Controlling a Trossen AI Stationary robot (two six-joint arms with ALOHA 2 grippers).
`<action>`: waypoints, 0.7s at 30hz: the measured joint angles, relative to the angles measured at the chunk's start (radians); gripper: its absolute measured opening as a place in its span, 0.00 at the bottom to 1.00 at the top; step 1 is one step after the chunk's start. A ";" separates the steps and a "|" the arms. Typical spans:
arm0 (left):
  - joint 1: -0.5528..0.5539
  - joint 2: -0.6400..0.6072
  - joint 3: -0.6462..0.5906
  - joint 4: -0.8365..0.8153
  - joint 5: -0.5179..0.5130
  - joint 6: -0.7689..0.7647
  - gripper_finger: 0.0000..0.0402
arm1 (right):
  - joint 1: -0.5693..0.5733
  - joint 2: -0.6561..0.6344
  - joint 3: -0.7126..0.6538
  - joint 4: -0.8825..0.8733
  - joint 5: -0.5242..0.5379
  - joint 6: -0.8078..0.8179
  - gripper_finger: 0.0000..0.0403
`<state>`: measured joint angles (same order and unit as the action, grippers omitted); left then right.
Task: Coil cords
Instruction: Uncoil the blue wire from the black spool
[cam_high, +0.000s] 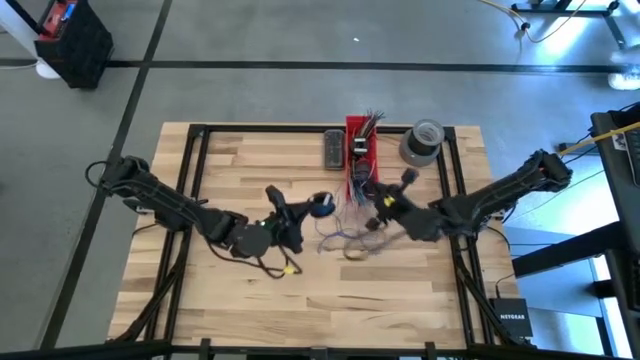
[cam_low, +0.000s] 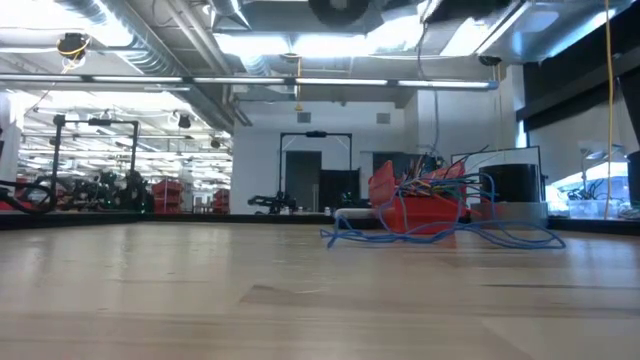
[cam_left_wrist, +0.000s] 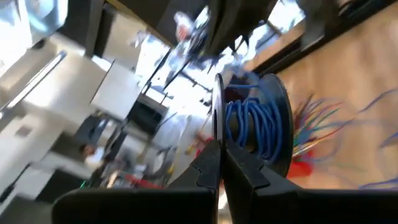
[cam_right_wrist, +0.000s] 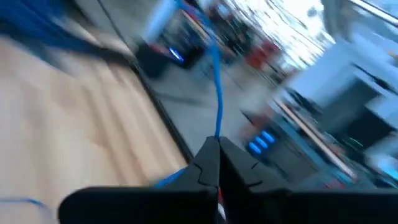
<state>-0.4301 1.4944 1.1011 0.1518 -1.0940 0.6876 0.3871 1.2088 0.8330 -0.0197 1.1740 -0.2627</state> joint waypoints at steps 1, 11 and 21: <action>0.011 0.000 0.000 -0.012 -0.009 -0.009 0.01 | 0.032 -0.011 0.000 0.043 -0.014 -0.025 0.01; 0.139 0.001 0.000 0.028 -0.011 -0.166 0.01 | 0.108 0.067 0.001 0.181 -0.553 -0.236 0.01; 0.100 -0.004 0.000 0.070 -0.010 -0.111 0.01 | -0.108 0.201 -0.001 -0.164 -0.458 -0.076 0.01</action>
<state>-0.3300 1.4907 1.1011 0.2222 -1.1038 0.5761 0.2791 1.4095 0.8322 -0.1837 0.7157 -0.3388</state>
